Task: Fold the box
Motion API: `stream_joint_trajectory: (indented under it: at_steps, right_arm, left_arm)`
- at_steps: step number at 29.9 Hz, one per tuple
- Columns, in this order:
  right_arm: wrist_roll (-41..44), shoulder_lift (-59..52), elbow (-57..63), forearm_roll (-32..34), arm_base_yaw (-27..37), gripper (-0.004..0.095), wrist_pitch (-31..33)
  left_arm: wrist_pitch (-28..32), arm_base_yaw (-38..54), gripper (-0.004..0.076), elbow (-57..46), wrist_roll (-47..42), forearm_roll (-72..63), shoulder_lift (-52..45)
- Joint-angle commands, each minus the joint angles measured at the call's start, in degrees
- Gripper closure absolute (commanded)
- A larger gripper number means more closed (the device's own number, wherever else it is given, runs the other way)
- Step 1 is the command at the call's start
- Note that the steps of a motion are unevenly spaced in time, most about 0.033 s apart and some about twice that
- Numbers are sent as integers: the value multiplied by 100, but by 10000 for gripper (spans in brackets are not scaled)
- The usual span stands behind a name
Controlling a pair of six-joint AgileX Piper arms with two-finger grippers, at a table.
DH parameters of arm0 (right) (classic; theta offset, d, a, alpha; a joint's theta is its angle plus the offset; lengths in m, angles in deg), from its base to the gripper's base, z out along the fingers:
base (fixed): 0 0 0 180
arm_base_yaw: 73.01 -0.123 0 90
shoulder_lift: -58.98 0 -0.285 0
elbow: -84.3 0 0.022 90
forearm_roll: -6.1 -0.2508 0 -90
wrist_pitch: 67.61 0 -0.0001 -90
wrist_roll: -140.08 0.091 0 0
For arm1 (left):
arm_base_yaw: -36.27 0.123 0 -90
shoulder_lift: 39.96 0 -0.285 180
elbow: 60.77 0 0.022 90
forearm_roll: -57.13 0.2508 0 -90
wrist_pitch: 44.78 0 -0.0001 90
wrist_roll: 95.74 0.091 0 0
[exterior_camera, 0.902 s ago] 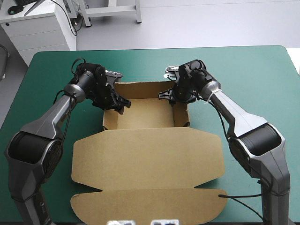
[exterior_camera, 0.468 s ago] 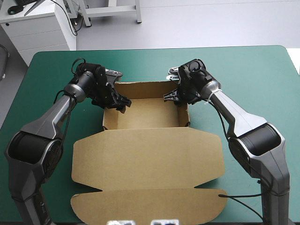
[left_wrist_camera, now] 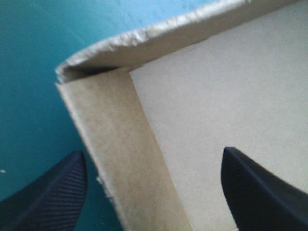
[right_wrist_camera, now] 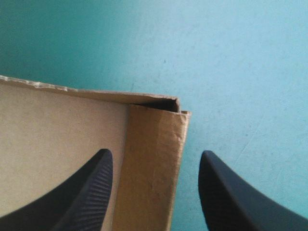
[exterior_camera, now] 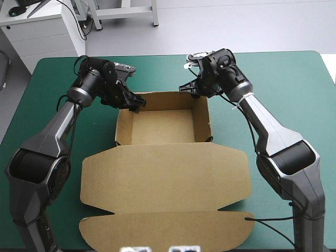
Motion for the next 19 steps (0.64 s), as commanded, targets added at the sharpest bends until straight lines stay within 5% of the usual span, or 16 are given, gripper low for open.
stream_joint_trajectory:
  at_steps: [1, 10, 19]
  right_arm:
    - [-110, -532, -245, 116, -2, 403, 48]
    - [-437, -974, -235, 6, -2, 403, 48]
    - [-437, -1062, -157, -413, -2, 403, 48]
  left_arm:
    - [-345, -36, 174, 540, -41, 286, -323]
    - [-345, -36, 216, 697, -149, 234, -879]
    - [-345, -36, 541, 697, -109, 260, -1772]
